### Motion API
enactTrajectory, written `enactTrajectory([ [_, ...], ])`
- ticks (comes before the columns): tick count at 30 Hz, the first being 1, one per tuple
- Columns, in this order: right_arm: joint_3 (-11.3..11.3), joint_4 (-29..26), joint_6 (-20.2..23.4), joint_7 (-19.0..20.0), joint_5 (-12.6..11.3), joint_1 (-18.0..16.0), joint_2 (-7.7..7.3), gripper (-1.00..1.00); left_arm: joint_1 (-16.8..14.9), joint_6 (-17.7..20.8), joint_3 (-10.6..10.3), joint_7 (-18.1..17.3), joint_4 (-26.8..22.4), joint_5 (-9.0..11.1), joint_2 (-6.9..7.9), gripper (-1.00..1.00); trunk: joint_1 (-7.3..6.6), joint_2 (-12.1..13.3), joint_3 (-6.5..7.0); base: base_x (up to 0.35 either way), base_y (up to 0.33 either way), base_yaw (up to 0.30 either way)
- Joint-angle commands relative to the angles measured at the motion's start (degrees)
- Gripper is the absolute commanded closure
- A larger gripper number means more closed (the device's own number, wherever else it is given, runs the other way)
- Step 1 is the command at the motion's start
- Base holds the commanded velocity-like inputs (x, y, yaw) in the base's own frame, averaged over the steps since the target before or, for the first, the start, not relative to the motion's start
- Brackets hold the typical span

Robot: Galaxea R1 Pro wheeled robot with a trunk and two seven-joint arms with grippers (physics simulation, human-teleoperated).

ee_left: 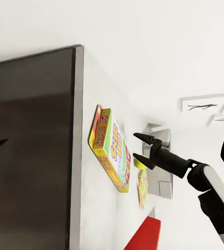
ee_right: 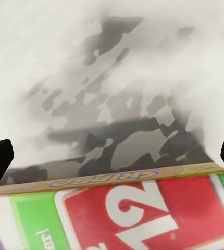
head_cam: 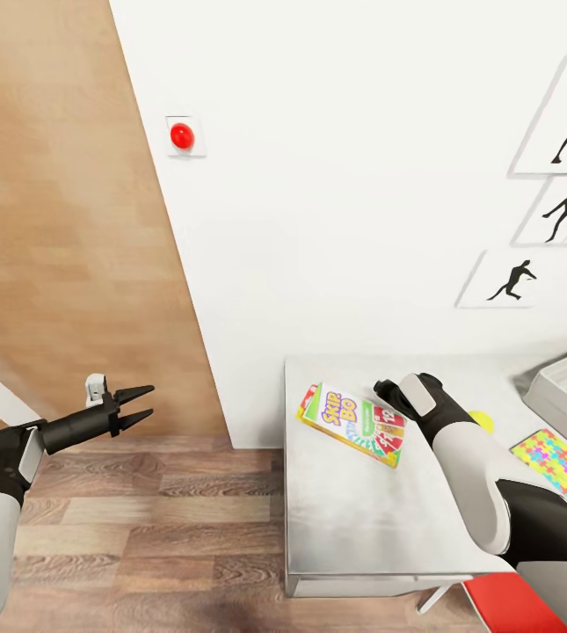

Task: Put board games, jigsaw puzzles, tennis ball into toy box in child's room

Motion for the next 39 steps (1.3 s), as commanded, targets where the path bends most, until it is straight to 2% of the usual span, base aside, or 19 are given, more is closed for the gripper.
enactTrajectory([
  [1,-0.03,-0.10,0.15,-0.41,-0.59,-0.03,0.01,-1.00,-0.05,0.59,0.08,-0.15,0.01,0.02,0.00,-1.00,0.03,-0.11,-0.10,-0.004,0.000,0.000],
  [39,-0.09,-0.14,0.19,-0.43,-0.40,-0.03,0.01,-1.00,-0.05,0.59,0.08,-0.15,0.01,0.02,-0.02,-1.00,0.03,-0.11,-0.38,-0.005,0.007,0.000],
])
